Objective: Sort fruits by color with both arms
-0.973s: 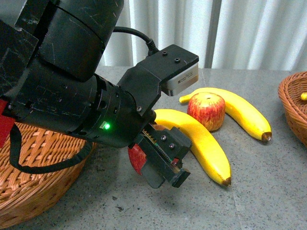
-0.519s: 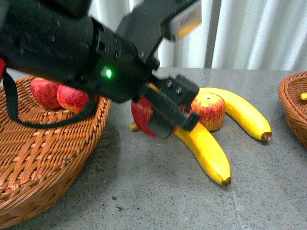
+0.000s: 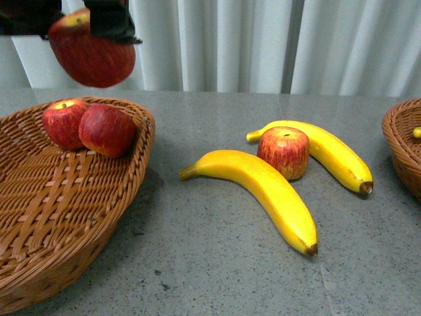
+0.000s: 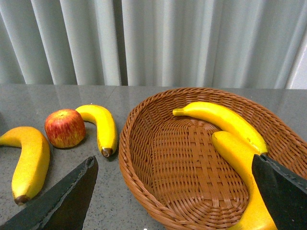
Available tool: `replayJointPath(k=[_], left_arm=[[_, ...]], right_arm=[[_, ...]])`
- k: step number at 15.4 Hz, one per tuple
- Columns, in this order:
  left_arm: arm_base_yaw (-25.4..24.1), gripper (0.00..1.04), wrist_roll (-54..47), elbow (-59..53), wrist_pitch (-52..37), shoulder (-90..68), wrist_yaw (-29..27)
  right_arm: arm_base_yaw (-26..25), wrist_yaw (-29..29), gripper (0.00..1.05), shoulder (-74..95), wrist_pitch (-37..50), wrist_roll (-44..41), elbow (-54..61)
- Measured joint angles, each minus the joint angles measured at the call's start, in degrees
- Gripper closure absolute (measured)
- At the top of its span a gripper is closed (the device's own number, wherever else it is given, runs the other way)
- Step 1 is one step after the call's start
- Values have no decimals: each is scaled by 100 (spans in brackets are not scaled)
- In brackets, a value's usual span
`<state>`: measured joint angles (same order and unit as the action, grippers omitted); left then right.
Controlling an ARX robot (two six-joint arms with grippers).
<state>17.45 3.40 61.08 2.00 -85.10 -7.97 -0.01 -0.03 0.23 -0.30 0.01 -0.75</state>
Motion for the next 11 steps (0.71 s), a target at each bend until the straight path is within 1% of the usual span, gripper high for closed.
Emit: replayJointPath(k=[2,4,6,9,11], left_arm=[[-42,40,577,-284,164,0,-155],[-83,40,876,-409,214,-2,-415],[-166,40,1036,-573,238,-2,-605],[-181,39,1137,-708,212,-4,-651],[-181,16,1143,-726,116,-4,-616]], right_arm=[[0,2,7,0,2,0,0],[0,2,7,0,2,0,0],[0,2,7,2,2,0,0],[0,2,7,2,2,2,0],[0,2,7,0,2,2,0]])
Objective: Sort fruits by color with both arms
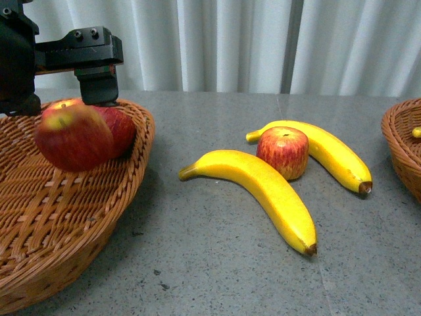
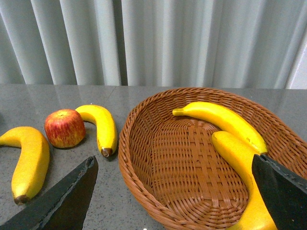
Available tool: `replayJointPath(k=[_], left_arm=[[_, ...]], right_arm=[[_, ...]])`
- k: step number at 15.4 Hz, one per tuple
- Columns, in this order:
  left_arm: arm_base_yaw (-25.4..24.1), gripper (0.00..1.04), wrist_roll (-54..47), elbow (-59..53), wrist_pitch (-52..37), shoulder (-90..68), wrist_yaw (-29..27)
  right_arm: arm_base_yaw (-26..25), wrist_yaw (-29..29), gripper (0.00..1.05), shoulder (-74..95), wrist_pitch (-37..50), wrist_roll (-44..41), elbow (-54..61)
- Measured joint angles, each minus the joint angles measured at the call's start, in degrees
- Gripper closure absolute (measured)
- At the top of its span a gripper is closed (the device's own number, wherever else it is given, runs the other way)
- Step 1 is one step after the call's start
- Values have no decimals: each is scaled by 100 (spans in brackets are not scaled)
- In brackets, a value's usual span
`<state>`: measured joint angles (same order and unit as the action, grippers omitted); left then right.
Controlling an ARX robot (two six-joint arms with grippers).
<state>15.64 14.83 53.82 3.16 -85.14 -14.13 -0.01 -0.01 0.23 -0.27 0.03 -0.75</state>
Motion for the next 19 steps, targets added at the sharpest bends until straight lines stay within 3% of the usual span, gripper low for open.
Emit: replayJointPath(k=[1,4,8,10,12,15,19], left_arm=[[15,5,-9,0,-20,2,13],[378,7,-256,87,-509,332,72],[608,7,-1088,719,-1073,-118,717],[881,7,-1801,1316,-1010,-1180,1346],[1097,7,-1991,1491,-940,-1517,1585],[1408,7,-2236,1681,-743,-1884,1740],[1449,7,-2686,1801,-531,-2295,1805]], right_arm=[[0,0,7,0,0,-2,0],[0,0,7,0,0,-2,0],[0,0,7,2,0,-2,0],[0,0,7,0,0,-2,0],[0,0,7,0,0,-2,0],[0,0,7,2,0,-2,0],[0,0,7,0,0,0,0]])
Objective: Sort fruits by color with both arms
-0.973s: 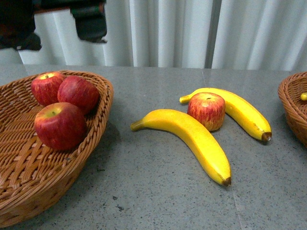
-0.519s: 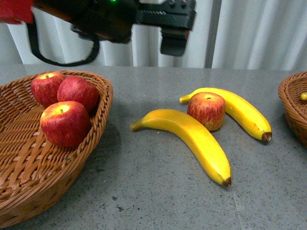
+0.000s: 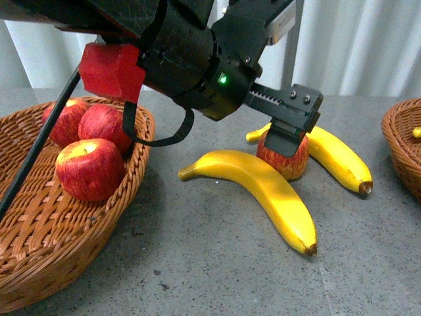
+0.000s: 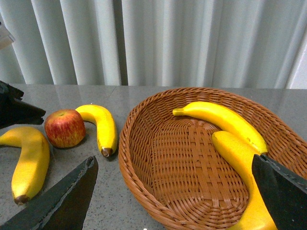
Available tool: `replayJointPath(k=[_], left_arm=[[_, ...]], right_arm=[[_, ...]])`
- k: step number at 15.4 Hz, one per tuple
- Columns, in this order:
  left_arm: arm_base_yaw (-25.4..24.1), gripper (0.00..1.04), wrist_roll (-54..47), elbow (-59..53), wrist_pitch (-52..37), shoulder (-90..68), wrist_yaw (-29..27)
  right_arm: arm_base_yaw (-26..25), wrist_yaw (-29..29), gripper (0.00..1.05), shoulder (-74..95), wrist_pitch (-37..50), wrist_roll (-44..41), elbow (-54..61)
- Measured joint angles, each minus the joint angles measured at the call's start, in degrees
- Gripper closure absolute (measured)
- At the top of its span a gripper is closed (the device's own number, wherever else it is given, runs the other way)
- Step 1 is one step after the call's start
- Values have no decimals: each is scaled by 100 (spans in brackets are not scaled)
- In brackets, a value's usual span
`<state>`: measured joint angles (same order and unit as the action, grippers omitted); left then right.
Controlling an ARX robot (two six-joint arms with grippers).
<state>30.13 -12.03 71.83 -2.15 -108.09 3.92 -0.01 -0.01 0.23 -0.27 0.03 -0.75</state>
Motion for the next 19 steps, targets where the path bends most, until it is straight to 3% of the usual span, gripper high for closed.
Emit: replayJointPath(k=[12,19], left_arm=[[-79,7,-179,514,-251,-763,750],[-17,7,-13,804,-149,-1220,769]], right_arm=[[0,-2,7,0,0,-2,0],[0,0,7,0,0,-2,0]])
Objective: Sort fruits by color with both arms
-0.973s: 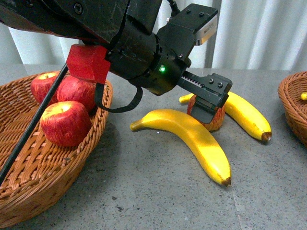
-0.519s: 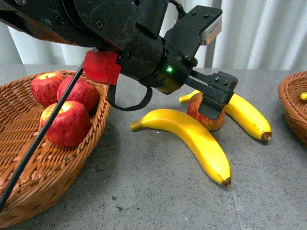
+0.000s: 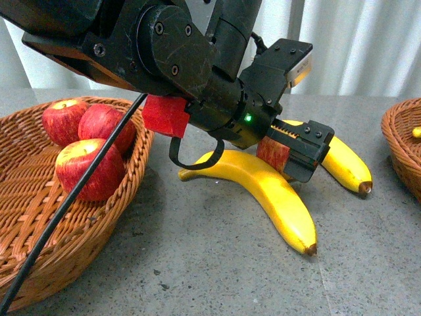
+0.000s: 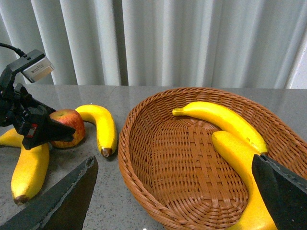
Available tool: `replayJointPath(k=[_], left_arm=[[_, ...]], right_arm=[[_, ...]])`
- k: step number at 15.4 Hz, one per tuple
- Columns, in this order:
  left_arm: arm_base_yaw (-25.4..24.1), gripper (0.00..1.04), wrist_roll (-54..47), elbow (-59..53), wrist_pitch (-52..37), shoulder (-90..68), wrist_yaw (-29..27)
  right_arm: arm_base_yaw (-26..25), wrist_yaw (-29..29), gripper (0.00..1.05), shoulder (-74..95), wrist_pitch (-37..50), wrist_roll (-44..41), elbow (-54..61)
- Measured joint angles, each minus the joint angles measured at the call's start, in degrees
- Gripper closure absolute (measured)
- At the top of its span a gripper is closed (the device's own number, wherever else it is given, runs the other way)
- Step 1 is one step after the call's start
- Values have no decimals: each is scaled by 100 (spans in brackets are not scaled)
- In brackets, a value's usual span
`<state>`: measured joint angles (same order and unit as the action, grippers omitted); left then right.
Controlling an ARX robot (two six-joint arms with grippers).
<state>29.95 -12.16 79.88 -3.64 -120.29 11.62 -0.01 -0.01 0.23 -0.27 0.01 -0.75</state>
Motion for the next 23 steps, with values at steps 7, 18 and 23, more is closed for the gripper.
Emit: replayJointPath(k=[7,18,23], left_arm=[[-20,40,184,59,-258,-20,-195],[-643,41,782,-2124,-881,3307,-3117],[-1506,41,1786,-3318,-234,4850,-3709]], right_arm=[[0,0,7,2,0,2,0],[0,-2,7,0,0,0,0],[0,-2,7,2,-2,0,0]])
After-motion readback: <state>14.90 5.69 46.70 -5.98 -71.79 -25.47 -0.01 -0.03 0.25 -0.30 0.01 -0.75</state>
